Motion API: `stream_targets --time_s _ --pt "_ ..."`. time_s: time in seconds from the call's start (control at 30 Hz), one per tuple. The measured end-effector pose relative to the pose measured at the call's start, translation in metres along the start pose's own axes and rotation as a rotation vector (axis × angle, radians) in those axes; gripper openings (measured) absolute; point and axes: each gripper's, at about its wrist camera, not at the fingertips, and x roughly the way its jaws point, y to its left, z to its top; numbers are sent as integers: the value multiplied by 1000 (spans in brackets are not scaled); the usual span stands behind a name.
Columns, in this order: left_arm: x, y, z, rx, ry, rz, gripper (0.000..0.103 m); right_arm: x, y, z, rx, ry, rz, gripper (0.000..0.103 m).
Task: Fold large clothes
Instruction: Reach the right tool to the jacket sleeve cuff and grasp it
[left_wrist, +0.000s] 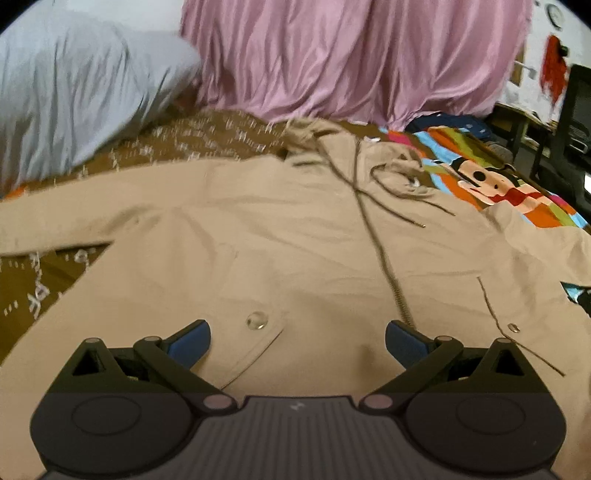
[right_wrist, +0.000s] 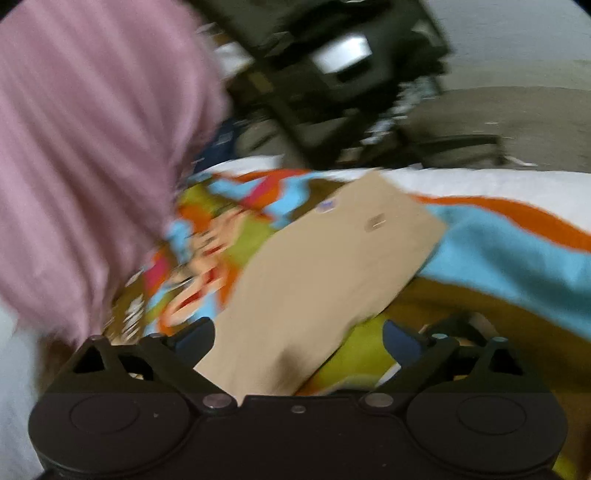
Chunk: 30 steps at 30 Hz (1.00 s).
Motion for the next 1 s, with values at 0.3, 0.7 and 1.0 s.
stream_targets --time_s 0.3,0.7,1.0 --pt "7 7 -4 -23 23 -16 103 39 -7 13 31 -99 -230 82" --pt "7 4 -6 -23 23 -6 103 54 -10 14 128 -191 -373 36" --pt "9 2 -9 4 27 7 103 66 3 12 131 -86 -335 74"
